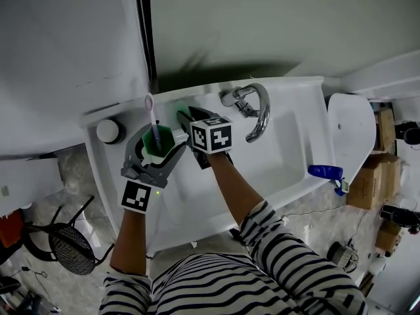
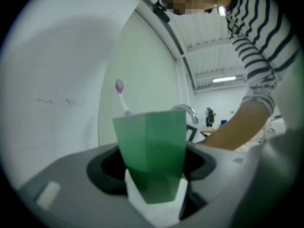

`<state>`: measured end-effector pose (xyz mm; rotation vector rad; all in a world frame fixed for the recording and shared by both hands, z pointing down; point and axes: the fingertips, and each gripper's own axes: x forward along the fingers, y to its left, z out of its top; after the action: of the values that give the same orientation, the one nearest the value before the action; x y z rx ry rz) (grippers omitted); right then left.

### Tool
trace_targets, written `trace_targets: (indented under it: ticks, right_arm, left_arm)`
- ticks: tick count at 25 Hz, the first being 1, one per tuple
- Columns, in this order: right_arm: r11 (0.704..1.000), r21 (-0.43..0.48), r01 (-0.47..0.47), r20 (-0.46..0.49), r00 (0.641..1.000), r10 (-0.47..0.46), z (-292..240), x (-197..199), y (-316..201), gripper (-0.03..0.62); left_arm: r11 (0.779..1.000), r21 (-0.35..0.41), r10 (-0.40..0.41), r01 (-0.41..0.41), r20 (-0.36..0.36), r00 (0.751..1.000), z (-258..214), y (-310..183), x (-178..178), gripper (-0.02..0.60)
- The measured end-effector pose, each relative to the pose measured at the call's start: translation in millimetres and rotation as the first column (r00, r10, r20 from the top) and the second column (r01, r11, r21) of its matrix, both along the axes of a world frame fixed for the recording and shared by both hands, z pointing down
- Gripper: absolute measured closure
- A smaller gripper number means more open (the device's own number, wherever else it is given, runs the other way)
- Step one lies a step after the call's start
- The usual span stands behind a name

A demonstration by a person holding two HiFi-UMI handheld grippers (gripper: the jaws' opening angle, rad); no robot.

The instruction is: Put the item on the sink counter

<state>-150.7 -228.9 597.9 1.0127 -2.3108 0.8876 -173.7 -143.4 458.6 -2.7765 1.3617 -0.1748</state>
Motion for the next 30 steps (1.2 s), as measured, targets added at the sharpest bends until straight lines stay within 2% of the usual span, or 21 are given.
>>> trace_targets:
  ticks: [13, 30]
  right_arm:
    - [0.996, 0.088, 0.025, -0.127, 0.992, -0.013, 0, 5, -3, 0.421]
    - [0.982, 0.183, 0.049, -0.166, 0.986, -0.018, -28, 16, 4, 0.41]
  left_arm:
    - [1.0, -0.009, -0.001, 0.0, -0.022, 1.0, -3, 0, 1, 0.265]
    - [1.0, -0.001, 0.003, -0.003, -0.012, 1.0, -8, -4, 3, 0.266]
